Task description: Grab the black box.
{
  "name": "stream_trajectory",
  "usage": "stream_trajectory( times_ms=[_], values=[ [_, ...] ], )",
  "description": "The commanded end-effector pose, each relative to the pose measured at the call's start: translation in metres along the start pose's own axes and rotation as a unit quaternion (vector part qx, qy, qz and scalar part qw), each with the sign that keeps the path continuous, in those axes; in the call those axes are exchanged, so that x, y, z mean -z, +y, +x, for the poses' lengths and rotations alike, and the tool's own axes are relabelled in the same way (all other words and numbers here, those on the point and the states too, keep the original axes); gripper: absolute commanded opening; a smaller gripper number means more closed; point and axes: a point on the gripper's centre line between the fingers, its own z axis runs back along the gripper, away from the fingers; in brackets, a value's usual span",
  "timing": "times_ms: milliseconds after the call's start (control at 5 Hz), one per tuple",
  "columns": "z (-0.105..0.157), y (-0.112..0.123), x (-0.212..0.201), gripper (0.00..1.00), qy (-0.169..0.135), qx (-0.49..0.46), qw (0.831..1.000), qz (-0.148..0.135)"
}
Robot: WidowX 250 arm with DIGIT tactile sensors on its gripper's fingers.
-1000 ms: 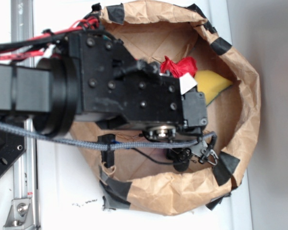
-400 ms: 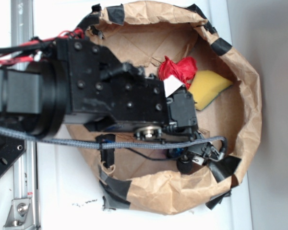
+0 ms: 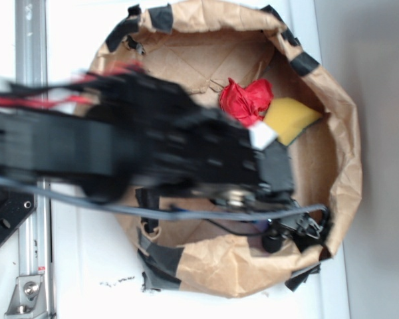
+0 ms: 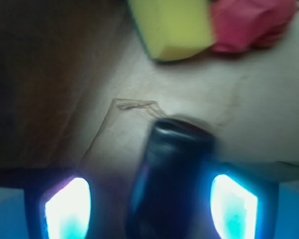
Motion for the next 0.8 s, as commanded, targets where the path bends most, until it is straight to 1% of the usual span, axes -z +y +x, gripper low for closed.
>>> stream_trajectory(
  times_ms=[0,200,400,600],
  values=[
    [0.001,0.016,0.008,0.0,-0.002,0.017,0.999,0.033],
    [0.029,0.034,-0.039,0.0,0.016,0.141,0.99,0.027],
    [0.057,0.055,-0.097,0.0,-0.064,0.223,0.972,0.038],
    [0.064,0.039,-0.142,0.0,-0.055,0.345,0.936,0.04]
  ],
)
